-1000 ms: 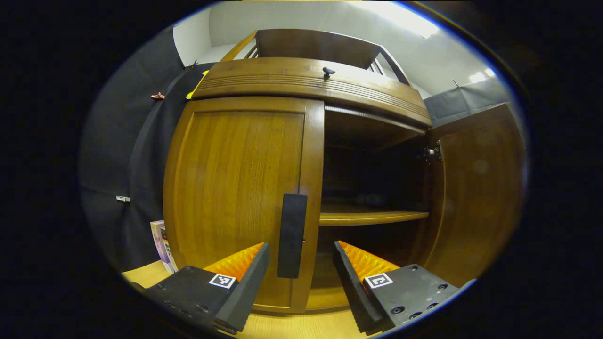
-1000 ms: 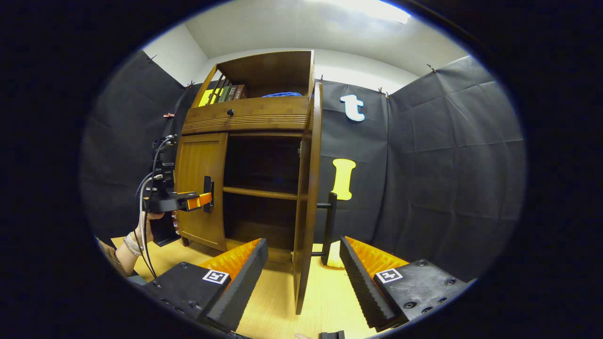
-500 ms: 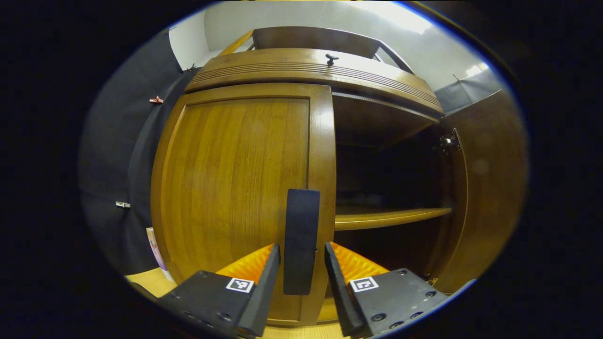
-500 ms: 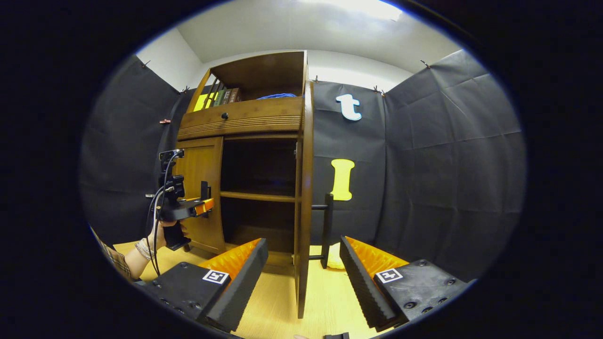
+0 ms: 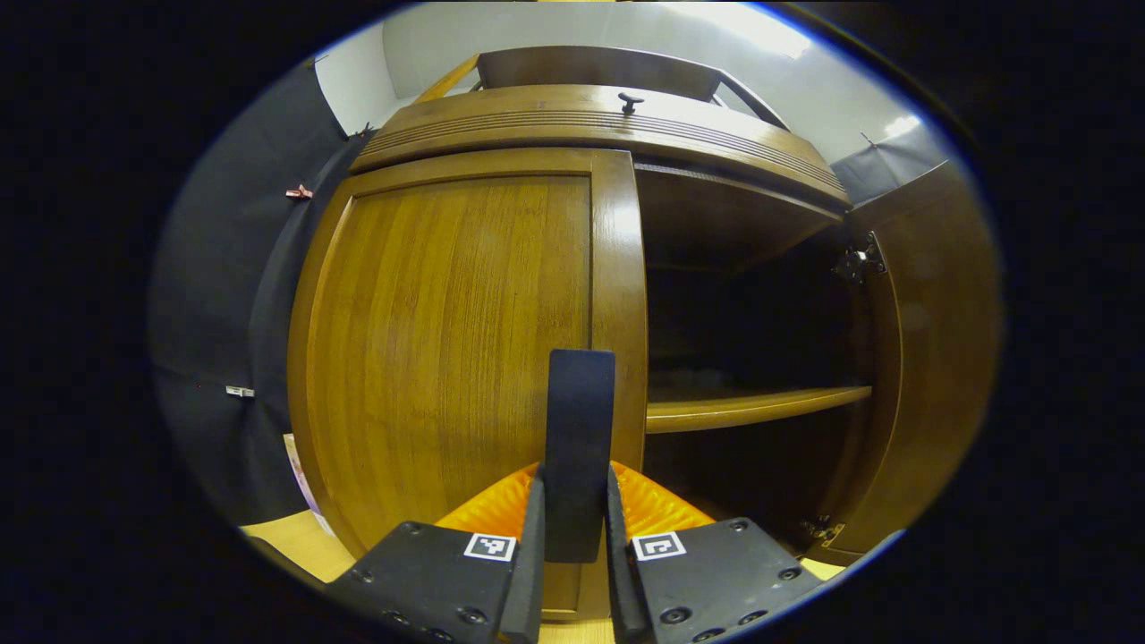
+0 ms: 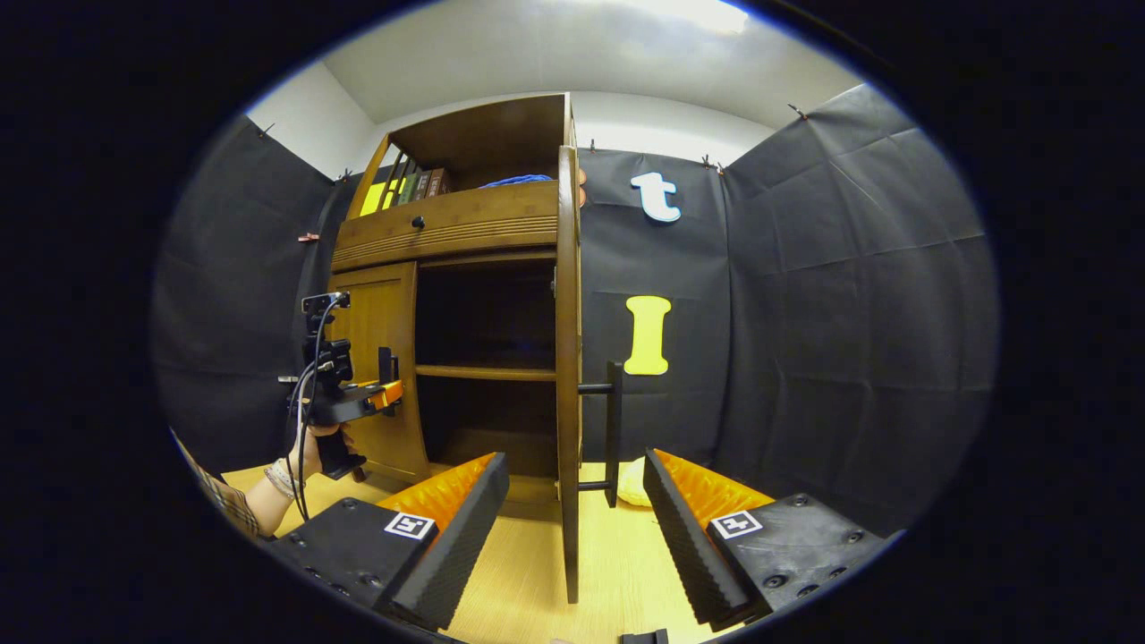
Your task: Open the right door of the double-door shoe cabinet with the right hand, and open the left door with the left hand.
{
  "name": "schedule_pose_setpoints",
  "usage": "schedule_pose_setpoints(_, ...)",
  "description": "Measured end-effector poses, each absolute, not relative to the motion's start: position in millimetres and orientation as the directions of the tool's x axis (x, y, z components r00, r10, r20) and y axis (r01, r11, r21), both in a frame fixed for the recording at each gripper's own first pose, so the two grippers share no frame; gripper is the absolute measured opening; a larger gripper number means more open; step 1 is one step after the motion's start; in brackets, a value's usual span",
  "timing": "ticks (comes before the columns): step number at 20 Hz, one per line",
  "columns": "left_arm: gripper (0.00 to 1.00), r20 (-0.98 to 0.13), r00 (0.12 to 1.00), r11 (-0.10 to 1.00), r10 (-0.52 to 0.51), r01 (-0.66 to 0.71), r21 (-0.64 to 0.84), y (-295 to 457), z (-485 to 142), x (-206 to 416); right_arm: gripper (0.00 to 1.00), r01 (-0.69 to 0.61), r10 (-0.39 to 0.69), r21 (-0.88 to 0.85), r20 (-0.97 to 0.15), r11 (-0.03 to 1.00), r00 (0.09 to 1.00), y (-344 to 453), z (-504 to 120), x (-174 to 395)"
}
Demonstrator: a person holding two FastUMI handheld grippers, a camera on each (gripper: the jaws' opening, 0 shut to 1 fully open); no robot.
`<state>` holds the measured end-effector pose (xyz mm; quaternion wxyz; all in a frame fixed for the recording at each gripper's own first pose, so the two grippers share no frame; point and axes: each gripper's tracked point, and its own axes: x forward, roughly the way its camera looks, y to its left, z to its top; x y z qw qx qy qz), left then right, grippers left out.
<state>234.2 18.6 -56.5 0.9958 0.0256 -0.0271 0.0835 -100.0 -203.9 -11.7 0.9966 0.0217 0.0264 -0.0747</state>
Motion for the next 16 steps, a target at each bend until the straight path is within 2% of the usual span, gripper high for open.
schedule_pose_setpoints(3,0.30,0.049,0.987,0.988,0.154,-0.155,0.028,19,-58,232,0.96,0.157,-0.155,0.024,-0.059,0.987,0.986,-202,-12,-104)
schedule_pose_setpoints(7,0.31,0.034,0.991,0.992,0.128,-0.129,0.011,17,-57,221,0.96,0.149,-0.149,0.006,-0.058,0.989,0.987,-195,-11,-106)
schedule_pose_setpoints(16,0.31,0.059,0.998,1.000,0.010,-0.009,-0.026,20,-51,163,0.96,0.096,-0.096,-0.009,-0.073,0.995,0.993,-161,-10,-99)
